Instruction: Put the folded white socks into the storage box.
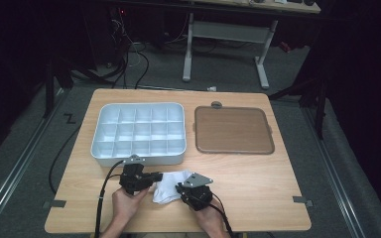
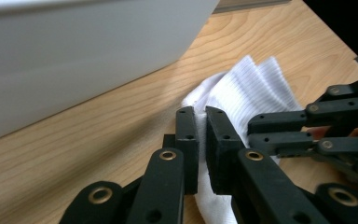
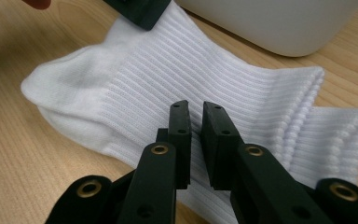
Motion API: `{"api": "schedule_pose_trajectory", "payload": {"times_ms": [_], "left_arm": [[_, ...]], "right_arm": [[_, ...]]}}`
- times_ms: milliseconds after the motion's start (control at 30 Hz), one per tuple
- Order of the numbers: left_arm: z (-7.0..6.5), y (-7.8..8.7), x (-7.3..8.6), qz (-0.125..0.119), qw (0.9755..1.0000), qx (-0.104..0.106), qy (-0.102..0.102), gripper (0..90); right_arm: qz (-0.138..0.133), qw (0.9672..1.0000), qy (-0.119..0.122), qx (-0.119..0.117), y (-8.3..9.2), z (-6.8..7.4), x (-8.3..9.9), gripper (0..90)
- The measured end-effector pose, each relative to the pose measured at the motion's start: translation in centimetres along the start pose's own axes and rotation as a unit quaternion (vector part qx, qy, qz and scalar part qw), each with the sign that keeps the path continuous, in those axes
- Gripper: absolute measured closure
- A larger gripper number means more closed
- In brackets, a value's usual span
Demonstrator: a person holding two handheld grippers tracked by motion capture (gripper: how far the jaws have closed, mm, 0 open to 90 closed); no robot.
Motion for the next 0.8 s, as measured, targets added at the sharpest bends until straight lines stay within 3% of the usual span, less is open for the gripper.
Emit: {"api": "schedule_pose_trajectory", "payload": {"times_ms": [200,400,533,800], "left_arm": [[-0.8,0.7,-0.1,0.006,0.9997,0.023,0.011,85.2],[-0.6,1.2,-0.4,0.005,0.9997,0.02,0.01,85.4],[-0.4,1.3,-0.6,0.004,0.9998,0.016,0.012,85.4],[-0.3,1.3,-0.7,0.004,0.9998,0.014,0.016,85.4]], "right_arm": [[0.003,1.0,-0.003,-0.007,-0.1,0.4,-0.2,82.8],[0.002,0.9998,0.004,-0.021,-0.2,0.7,-0.8,82.7],[-0.013,0.9996,-0.019,-0.014,-0.1,-0.2,-1.4,82.7],[-0.012,0.9996,-0.022,-0.01,-0.8,-0.9,-2.4,83.3]]}}
Point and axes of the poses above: each handheld gripper's, and its own axes: y roughly backward along the jaws, x roughly out of its underside, z roughly to its left, the point moved 9 cm from there along -y, roughly forward along the jaws, and after that the axes turned 8 degrees about y, right-handed, at the moved point
